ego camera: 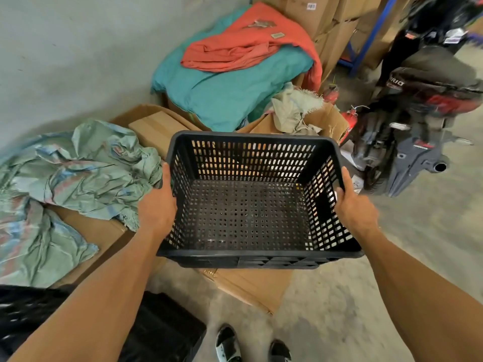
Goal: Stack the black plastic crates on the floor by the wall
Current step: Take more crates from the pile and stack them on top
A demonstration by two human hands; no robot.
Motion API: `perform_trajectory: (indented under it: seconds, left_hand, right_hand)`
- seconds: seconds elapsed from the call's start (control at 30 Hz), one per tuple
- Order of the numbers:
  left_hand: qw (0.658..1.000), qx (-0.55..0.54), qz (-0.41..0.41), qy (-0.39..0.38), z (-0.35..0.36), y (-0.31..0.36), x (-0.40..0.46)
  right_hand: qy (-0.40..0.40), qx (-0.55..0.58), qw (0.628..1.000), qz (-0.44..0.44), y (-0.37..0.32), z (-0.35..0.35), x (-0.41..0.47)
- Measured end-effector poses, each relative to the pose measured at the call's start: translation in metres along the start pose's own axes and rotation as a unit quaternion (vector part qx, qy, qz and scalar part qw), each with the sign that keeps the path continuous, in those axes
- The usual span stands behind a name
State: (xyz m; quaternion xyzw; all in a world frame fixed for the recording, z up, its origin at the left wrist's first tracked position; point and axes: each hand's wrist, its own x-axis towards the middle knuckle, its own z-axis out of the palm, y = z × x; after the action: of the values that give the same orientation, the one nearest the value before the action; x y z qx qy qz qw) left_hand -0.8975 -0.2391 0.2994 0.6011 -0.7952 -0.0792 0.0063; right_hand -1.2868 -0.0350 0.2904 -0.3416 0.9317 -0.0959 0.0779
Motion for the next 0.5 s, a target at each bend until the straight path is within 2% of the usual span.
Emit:
perform_trajectory:
  seconds: [0.3,0.5]
  left_hand:
    - [0.999,-0.013,-0.033,0.013,-0.009,-0.004,-0.005]
    - [0.998,-0.03,-0.05,0.038,-0.041,-0.001,-0.03]
  right_hand:
    - [0.0,-0.015,0.999,-0.039,0.001,-0.013,0.001]
    - [0.021,-0.005,0.996,-0.084,-0.008,-0.053,0.001]
